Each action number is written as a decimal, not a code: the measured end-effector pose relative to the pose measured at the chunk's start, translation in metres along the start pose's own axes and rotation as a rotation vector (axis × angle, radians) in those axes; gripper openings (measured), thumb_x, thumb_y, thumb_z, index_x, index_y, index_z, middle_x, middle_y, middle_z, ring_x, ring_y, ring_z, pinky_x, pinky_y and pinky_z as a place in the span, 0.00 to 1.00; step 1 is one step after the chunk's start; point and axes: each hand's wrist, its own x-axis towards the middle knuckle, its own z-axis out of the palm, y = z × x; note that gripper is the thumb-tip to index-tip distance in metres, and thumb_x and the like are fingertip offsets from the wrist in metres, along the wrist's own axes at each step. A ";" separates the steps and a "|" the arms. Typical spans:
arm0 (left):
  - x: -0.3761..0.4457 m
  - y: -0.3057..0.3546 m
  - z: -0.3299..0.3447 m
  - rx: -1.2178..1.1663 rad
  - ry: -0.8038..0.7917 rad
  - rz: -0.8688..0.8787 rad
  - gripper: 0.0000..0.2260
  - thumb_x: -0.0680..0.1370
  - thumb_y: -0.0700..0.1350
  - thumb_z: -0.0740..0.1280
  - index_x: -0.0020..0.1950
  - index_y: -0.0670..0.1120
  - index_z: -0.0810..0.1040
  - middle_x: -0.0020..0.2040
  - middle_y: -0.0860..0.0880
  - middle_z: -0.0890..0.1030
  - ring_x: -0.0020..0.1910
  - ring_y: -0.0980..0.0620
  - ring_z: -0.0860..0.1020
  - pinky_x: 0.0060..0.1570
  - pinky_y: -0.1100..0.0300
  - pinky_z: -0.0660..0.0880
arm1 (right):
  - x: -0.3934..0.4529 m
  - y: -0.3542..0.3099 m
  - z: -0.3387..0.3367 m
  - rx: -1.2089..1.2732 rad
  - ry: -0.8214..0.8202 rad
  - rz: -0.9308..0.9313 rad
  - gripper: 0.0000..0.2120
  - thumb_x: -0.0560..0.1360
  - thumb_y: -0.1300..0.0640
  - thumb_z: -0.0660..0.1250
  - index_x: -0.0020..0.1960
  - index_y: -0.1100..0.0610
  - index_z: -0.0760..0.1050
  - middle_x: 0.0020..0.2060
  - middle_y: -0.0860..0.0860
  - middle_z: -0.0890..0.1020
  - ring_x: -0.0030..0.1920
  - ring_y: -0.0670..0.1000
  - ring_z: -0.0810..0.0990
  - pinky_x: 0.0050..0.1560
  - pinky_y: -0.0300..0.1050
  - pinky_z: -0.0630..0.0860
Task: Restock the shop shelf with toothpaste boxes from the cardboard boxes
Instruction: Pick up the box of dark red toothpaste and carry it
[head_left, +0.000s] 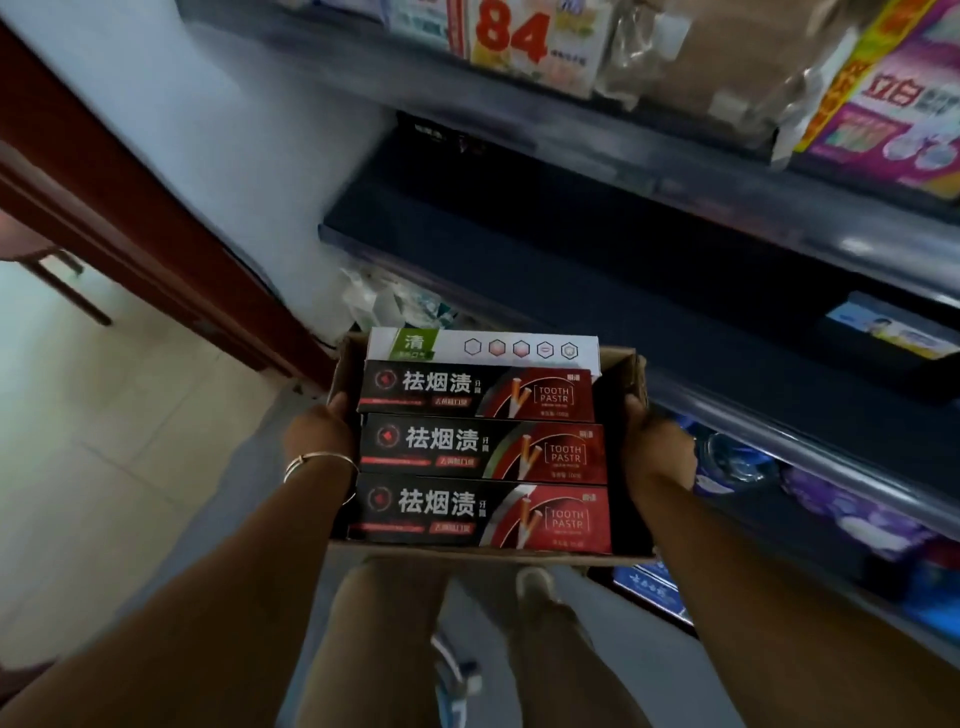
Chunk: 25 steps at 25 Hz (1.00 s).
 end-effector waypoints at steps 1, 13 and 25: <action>0.016 0.002 0.000 0.014 -0.011 0.013 0.19 0.82 0.47 0.55 0.61 0.34 0.75 0.59 0.30 0.76 0.59 0.35 0.73 0.58 0.48 0.68 | 0.001 -0.004 0.008 0.024 0.013 0.019 0.28 0.80 0.42 0.51 0.61 0.65 0.72 0.57 0.67 0.77 0.58 0.65 0.76 0.54 0.53 0.71; 0.231 -0.040 0.082 0.284 -0.185 0.275 0.20 0.82 0.46 0.54 0.58 0.31 0.75 0.56 0.29 0.77 0.56 0.33 0.75 0.55 0.47 0.70 | 0.039 0.001 0.215 0.180 0.142 0.325 0.27 0.80 0.42 0.51 0.56 0.64 0.76 0.53 0.65 0.79 0.54 0.62 0.78 0.51 0.49 0.71; 0.352 -0.148 0.288 0.273 -0.205 0.316 0.23 0.82 0.48 0.54 0.54 0.29 0.76 0.52 0.27 0.77 0.54 0.31 0.75 0.49 0.48 0.69 | 0.157 0.119 0.403 0.141 0.172 0.366 0.26 0.80 0.42 0.50 0.51 0.62 0.75 0.42 0.57 0.77 0.43 0.55 0.75 0.45 0.45 0.70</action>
